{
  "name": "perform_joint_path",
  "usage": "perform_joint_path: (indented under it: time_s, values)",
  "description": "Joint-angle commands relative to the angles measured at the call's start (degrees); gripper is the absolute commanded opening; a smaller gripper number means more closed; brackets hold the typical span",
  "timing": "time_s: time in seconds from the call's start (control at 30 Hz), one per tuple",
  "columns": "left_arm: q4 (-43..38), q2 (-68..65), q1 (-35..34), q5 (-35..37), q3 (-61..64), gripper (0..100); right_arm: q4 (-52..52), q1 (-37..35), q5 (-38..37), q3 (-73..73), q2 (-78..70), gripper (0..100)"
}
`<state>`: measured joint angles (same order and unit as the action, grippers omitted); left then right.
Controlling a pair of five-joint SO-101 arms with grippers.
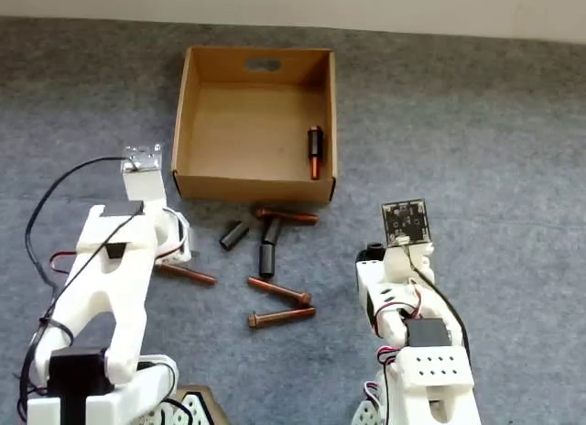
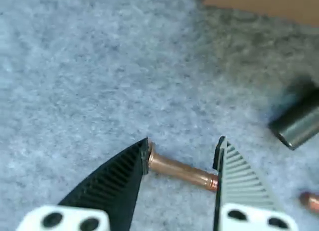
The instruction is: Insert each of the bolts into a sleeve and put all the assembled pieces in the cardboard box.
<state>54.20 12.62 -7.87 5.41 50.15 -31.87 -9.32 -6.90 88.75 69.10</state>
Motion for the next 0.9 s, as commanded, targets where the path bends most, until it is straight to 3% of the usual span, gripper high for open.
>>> perform_joint_path:
  time_s: [0.0, 0.1, 0.37, 0.5, 0.7, 0.87]
  values:
    - [1.14, -0.31, 2.68, 0.26, 0.48, 17, -0.22, 0.66, 0.09, -0.66, 1.01, 0.5]
    - [2.73, -0.31, 3.65, 0.09, 0.31, 8, -0.22, 0.66, 0.09, -0.75, 1.01, 0.5]
    - [4.4, -0.22, 5.32, -0.18, 0.13, 7, -0.22, 0.66, 0.09, -0.75, 1.01, 0.5]
    - [6.15, 0.31, 5.05, -4.92, -3.12, 7, -0.22, 0.66, 0.09, -0.75, 1.01, 0.5]
    - [17.58, 0.4, 4.97, -8.7, -12.44, 16, -0.22, 0.66, 0.09, -0.75, 1.01, 0.5]
    - [19.78, 0.4, 4.97, -11.78, -13.14, 18, -0.22, 0.66, 0.09, -0.75, 1.01, 0.5]
